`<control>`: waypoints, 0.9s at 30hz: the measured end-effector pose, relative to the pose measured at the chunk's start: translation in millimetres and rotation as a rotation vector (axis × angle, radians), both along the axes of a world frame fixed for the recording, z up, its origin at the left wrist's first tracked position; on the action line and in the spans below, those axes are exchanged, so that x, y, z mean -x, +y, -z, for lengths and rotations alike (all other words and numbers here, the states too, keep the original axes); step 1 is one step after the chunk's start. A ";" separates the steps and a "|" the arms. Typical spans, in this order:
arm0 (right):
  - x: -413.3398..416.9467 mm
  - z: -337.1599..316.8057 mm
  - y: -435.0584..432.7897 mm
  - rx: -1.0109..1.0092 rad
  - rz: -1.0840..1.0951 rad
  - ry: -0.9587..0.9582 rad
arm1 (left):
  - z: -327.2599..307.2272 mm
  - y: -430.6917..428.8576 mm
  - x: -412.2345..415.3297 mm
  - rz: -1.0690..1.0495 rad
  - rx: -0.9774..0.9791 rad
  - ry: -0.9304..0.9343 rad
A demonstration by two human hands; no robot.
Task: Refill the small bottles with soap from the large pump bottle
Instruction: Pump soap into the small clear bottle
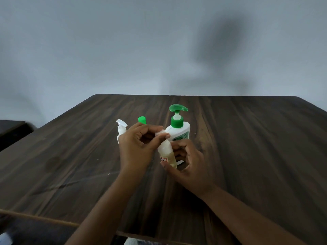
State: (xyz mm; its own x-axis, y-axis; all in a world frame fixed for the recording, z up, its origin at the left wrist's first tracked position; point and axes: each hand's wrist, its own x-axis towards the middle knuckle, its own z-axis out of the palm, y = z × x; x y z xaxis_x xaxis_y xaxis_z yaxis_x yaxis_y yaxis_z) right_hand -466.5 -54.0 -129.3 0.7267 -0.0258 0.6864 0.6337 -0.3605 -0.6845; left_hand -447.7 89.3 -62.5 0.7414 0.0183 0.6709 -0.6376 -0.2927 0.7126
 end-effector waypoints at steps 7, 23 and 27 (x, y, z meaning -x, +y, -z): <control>1.9 0.4 0.1 0.020 0.030 -0.013 | 17.0 -18.6 8.5 -0.034 0.285 -0.097; 2.2 -4.6 1.4 -0.093 -0.091 -0.019 | 15.0 -16.3 1.0 0.419 0.593 0.312; 0.3 -3.5 1.5 -0.102 -0.089 -0.031 | 17.5 -14.5 2.0 0.470 0.600 0.308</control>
State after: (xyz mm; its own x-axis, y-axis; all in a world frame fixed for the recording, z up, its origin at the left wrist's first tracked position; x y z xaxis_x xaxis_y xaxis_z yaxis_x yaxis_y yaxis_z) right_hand -466.8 -52.5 -125.8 0.7080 -0.0329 0.7055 0.6813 -0.2313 -0.6945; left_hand -449.6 74.8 -80.0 0.9103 -0.0493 0.4110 -0.3491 0.4424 0.8261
